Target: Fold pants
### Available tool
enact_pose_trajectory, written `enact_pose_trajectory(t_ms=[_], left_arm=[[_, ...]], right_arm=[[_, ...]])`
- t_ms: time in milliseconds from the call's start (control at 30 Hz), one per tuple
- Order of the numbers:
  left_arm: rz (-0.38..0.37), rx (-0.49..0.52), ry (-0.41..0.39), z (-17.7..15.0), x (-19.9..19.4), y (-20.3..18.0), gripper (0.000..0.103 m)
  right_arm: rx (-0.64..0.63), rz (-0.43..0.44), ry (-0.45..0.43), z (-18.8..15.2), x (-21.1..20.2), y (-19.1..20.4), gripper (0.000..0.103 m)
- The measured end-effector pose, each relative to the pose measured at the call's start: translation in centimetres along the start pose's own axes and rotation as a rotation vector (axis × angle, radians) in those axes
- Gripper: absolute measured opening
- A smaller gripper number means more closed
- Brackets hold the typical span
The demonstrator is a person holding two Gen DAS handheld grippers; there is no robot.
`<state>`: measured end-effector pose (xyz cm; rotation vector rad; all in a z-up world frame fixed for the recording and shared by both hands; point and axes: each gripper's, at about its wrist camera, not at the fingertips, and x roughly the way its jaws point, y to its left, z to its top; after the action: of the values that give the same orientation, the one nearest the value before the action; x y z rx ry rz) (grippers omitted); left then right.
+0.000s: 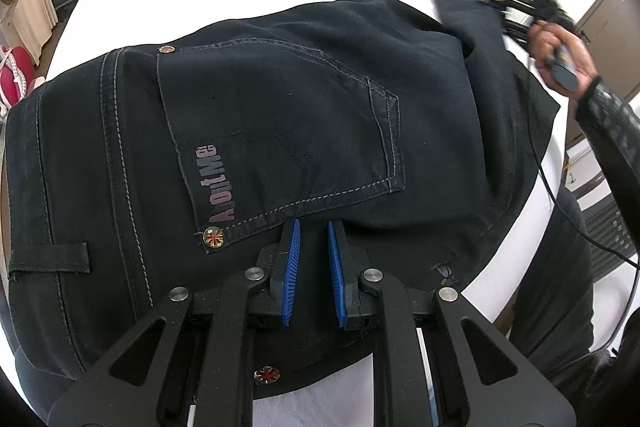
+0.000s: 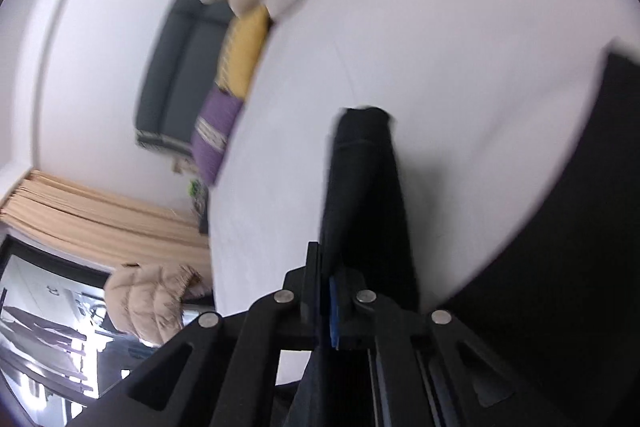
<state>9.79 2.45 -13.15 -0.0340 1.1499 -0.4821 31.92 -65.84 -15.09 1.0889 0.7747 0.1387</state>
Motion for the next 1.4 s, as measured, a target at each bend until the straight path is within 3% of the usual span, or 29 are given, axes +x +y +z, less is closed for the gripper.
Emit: enact_pose_trajectory(t_ms=[100, 233, 400, 567, 633, 700, 767, 800, 867, 1033, 1200, 1300, 1400], left_arm=[[0.005, 0.008, -0.002, -0.2, 0.0, -0.3, 0.014], [0.012, 0.012, -0.004, -0.3, -0.1, -0.5, 0.014], [0.029, 0.01, -0.004, -0.4, 0.1, -1.2, 0.014], [0.055, 0.018, 0.007, -0.2, 0.3, -1.9, 0.014], [0.062, 0.013, 0.008, -0.1, 0.3, -1.9, 0.014], [0.066, 0.008, 0.007, -0.1, 0.2, -1.7, 0.014], [0.069, 0.004, 0.006, -0.1, 0.2, -1.7, 0.014], [0.072, 0.004, 0.007, -0.1, 0.2, -1.8, 0.014], [0.075, 0.002, 0.009, 0.1, 0.3, -2.0, 0.014], [0.077, -0.008, 0.008, 0.1, 0.3, -2.1, 0.014], [0.073, -0.01, 0.007, 0.1, 0.3, -2.1, 0.014], [0.061, -0.025, -0.005, 0.0, 0.3, -1.8, 0.014], [0.054, -0.029, -0.013, -0.1, 0.2, -1.6, 0.014]], right_arm=[[0.026, -0.001, -0.113, 0.4, -6.5, -2.1, 0.005], [0.102, -0.066, -0.21, -0.6, -13.3, -7.1, 0.005], [0.246, -0.086, -0.287, -3.8, -18.1, -13.4, 0.005], [0.297, -0.062, -0.266, -4.5, -17.9, -15.2, 0.009], [0.314, -0.03, -0.26, -4.0, -17.7, -15.3, 0.027], [0.305, -0.016, -0.276, -3.6, -17.7, -15.5, 0.034], [0.281, -0.037, -0.295, -2.6, -17.2, -14.9, 0.034], [0.283, -0.036, -0.296, -2.2, -17.1, -15.0, 0.031], [0.292, -0.048, -0.289, -1.3, -16.7, -15.5, 0.008], [0.293, -0.094, -0.313, -1.3, -17.1, -16.5, 0.007], [0.332, -0.069, -0.364, -2.1, -17.8, -17.9, 0.005], [0.261, -0.123, -0.366, -2.3, -17.5, -17.3, 0.003], [0.294, -0.052, -0.329, -2.0, -17.7, -18.1, 0.004]])
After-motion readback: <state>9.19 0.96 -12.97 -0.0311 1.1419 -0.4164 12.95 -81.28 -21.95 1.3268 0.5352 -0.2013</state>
